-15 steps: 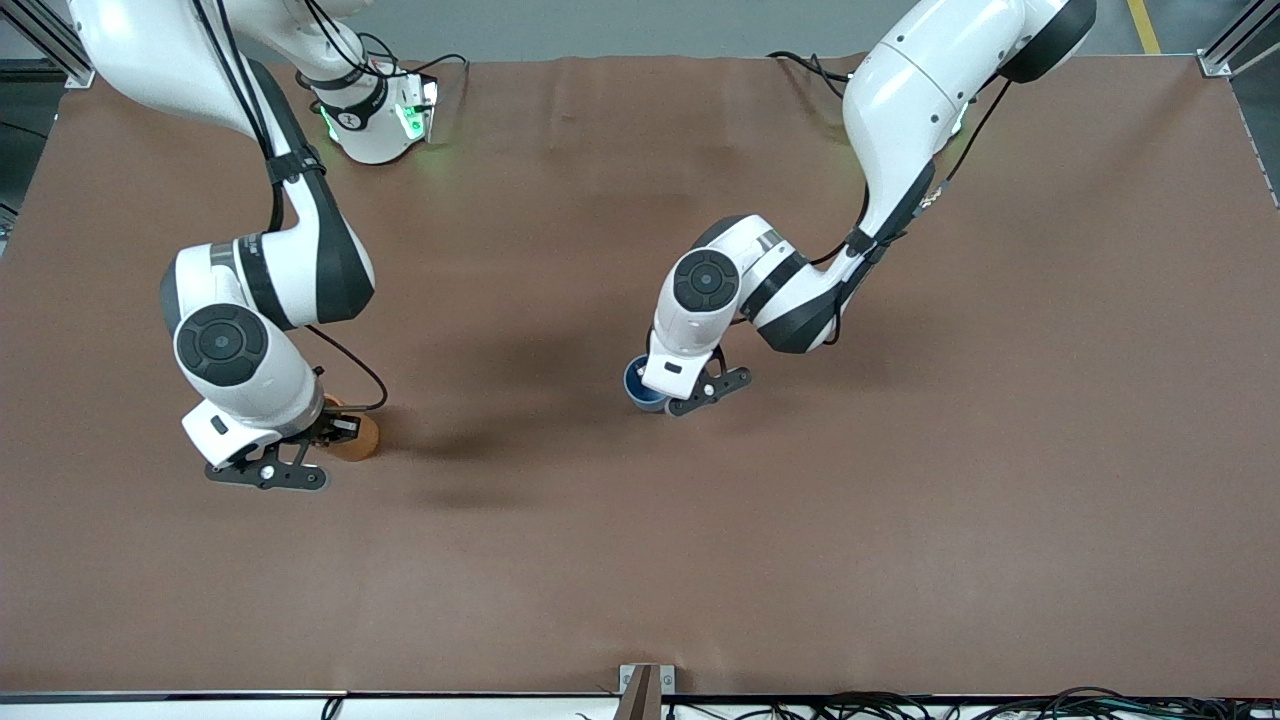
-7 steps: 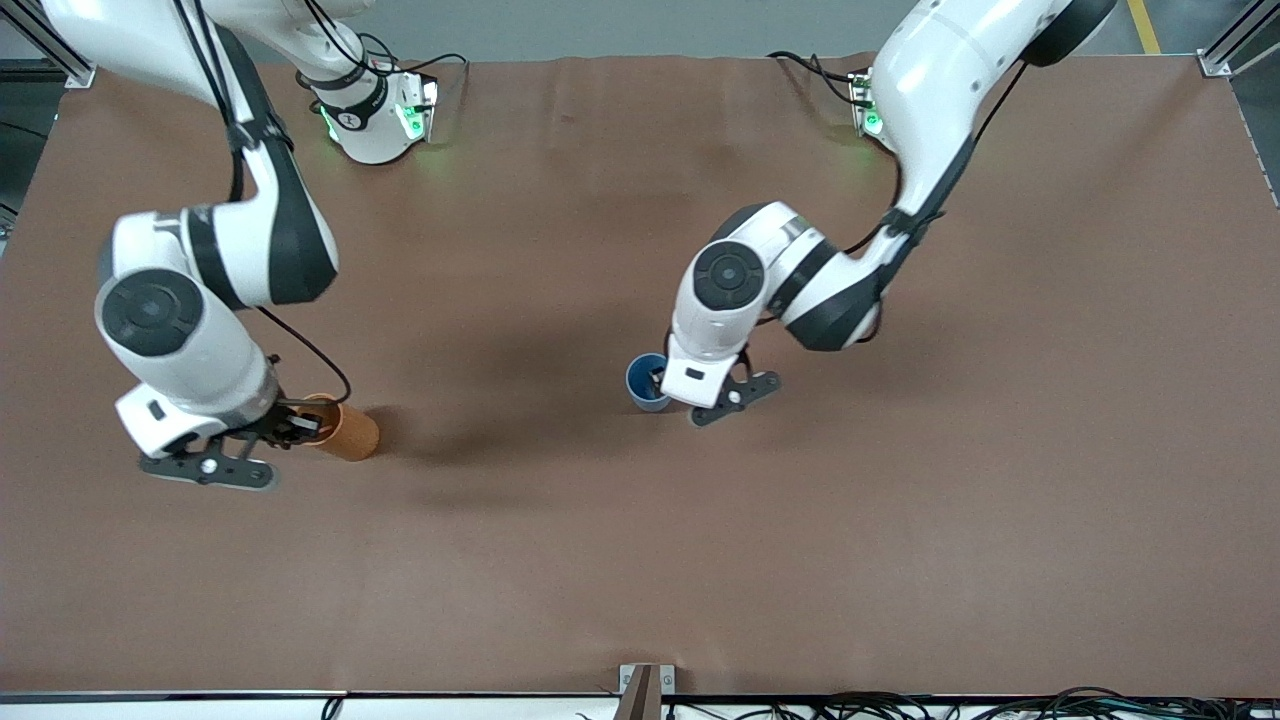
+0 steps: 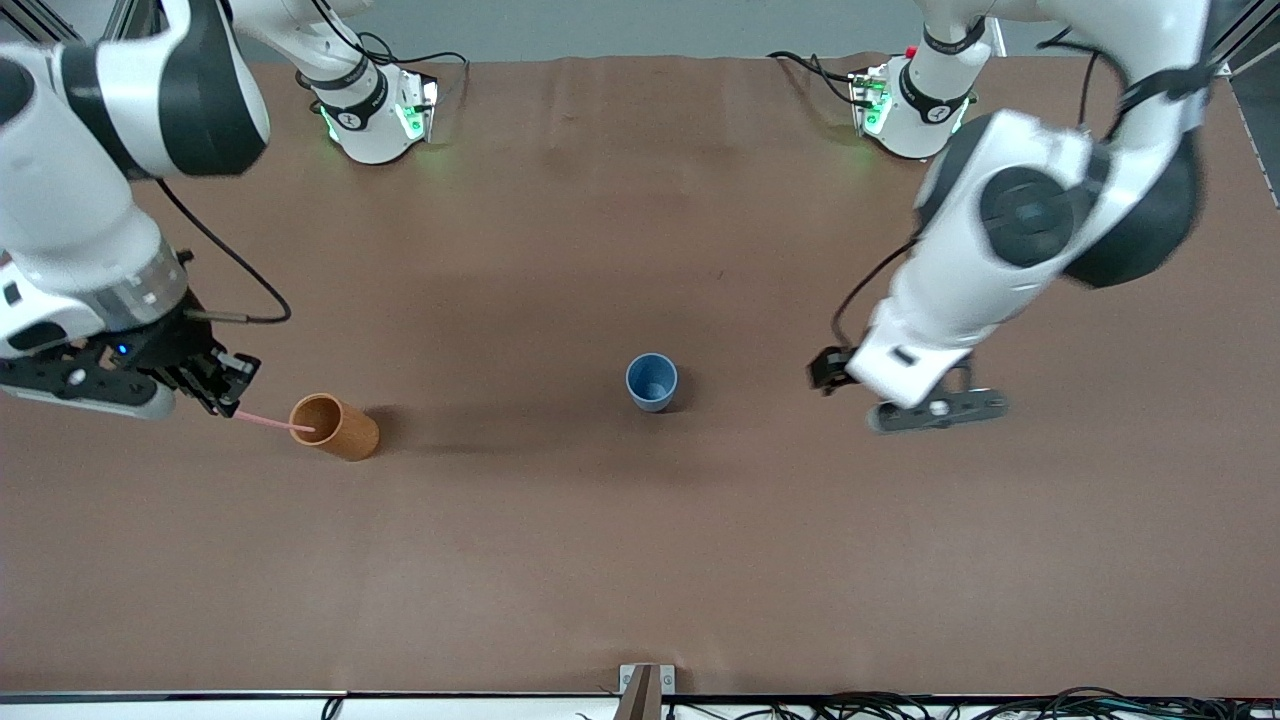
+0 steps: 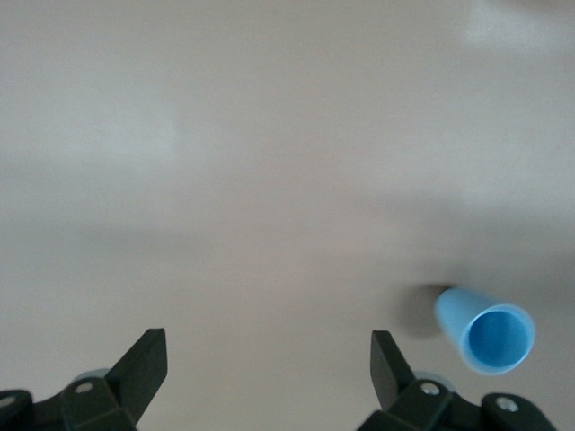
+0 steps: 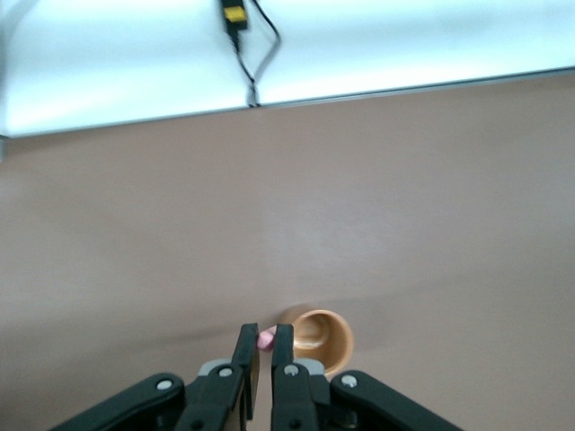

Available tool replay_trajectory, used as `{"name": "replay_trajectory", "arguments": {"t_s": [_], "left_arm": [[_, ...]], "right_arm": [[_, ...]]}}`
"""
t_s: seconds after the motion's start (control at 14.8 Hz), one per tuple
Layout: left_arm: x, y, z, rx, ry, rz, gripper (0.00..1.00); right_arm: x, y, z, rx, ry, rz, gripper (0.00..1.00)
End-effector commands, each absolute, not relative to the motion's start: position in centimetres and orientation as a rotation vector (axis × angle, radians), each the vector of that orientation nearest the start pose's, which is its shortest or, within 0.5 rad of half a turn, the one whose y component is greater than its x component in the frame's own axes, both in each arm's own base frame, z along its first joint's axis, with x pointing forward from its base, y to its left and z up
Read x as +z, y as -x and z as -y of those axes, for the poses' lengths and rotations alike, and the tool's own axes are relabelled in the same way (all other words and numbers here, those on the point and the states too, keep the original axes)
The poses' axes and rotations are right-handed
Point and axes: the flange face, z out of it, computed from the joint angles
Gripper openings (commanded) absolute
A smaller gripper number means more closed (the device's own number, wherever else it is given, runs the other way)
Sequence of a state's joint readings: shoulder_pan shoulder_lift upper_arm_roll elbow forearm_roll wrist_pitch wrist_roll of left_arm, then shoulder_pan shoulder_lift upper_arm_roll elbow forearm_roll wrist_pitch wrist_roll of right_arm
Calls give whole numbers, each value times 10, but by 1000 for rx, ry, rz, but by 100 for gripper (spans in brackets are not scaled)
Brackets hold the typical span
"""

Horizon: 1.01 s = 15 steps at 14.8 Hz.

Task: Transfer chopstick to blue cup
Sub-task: 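Lift the chopstick with the right gripper while the left gripper withdraws, then carry the chopstick with the right gripper over the blue cup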

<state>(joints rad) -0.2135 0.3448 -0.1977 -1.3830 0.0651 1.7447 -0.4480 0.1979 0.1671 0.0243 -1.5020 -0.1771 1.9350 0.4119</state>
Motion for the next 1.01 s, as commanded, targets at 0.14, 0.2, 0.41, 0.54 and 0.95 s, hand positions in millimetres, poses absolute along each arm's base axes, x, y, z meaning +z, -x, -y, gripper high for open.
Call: {"name": "replay_trajectory", "arguments": {"t_s": [0.14,0.2,0.41,0.54,0.95], "left_arm": [[598,-580,159,59,3121,-284,100],[611,-573,145,61,3115,-332,100],[620,-553,114,87,3110,-330,100],[618,-547,108,11,3116,-324,100],[623,-553,89,2,3115,-374,100]], "right_arm": [[614,-600,-219,-531,3061,-313,4],[616,-594,-242,-556,3024,-334,3],[614,-573,-315,-608,2884,-470,2],[600,-566,-357,-627,2817,-481,1],[548,-533,-438,-587,2862,-356,1]]}}
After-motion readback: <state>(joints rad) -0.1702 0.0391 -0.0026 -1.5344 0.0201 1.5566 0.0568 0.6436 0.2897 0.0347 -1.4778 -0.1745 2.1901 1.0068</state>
